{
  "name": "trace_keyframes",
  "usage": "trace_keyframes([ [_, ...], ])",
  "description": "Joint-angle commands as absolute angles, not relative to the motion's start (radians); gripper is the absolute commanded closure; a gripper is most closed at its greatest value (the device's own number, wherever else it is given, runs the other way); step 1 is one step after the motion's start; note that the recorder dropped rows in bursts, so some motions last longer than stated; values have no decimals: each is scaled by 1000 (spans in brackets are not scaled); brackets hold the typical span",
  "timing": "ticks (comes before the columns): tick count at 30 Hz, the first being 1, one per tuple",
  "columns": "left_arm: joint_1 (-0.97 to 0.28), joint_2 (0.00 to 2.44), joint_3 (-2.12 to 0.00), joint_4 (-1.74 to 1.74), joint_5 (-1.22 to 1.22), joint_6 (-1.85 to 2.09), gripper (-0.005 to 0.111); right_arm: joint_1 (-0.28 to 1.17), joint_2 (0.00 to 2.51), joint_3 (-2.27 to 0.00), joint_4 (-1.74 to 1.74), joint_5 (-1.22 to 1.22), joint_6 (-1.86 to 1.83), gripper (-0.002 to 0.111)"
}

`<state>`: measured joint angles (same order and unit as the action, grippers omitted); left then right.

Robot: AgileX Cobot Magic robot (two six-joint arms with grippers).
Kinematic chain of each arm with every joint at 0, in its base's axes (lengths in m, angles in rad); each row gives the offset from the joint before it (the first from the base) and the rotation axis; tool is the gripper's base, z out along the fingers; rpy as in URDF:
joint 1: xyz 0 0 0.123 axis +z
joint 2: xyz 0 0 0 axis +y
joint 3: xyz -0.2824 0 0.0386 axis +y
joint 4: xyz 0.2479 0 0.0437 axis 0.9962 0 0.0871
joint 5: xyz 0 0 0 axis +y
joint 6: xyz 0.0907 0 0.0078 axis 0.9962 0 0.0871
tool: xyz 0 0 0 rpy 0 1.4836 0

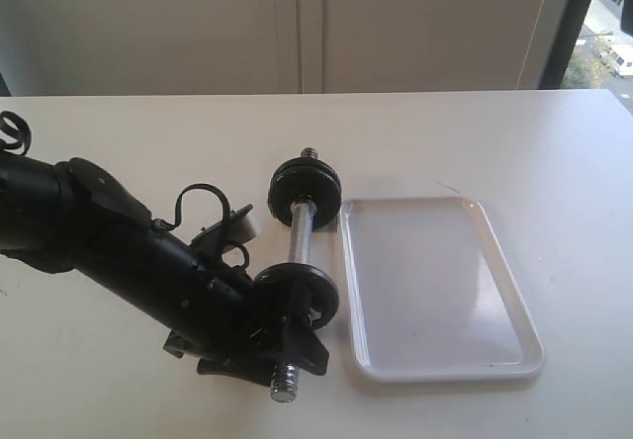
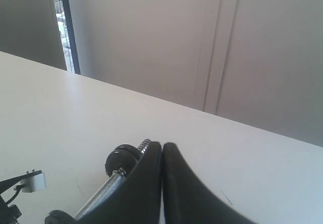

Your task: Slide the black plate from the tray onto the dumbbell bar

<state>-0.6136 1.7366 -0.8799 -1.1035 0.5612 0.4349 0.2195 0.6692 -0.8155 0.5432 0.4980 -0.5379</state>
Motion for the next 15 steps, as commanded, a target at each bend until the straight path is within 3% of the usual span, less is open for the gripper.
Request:
trace_keyframes([
  [1, -622, 1724, -884, -1075, 600, 438, 40, 220, 665, -813, 542, 491, -536, 108],
  [15, -557, 1722, -884, -1057, 677, 441, 40, 220, 665, -813, 542, 491, -536, 108],
])
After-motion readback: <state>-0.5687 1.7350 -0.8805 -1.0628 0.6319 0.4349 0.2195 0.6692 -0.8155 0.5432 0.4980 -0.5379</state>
